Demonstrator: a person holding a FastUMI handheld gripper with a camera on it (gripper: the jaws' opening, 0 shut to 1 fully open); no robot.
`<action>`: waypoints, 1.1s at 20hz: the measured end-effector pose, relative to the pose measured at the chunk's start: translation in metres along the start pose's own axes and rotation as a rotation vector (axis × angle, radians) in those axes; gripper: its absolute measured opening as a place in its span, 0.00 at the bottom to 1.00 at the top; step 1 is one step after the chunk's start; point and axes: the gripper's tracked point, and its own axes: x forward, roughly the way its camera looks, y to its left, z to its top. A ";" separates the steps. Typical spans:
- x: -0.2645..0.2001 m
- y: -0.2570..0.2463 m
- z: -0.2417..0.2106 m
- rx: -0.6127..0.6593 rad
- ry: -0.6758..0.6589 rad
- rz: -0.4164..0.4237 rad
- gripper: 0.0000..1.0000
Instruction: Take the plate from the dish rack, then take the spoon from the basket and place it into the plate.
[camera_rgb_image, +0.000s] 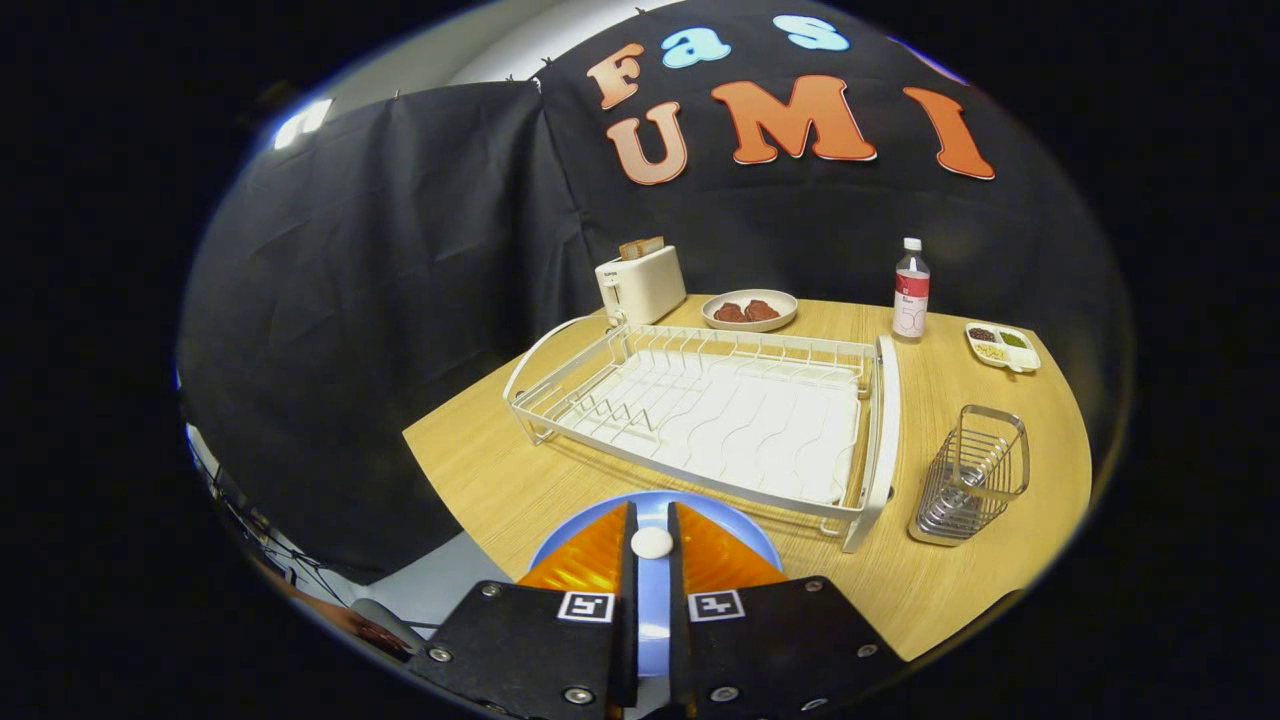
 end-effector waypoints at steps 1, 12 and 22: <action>0.000 -0.002 -0.006 0.006 0.011 -0.003 0.13; 0.001 -0.019 -0.065 -0.009 0.168 -0.062 0.14; -0.014 -0.039 -0.032 0.038 0.147 -0.133 0.20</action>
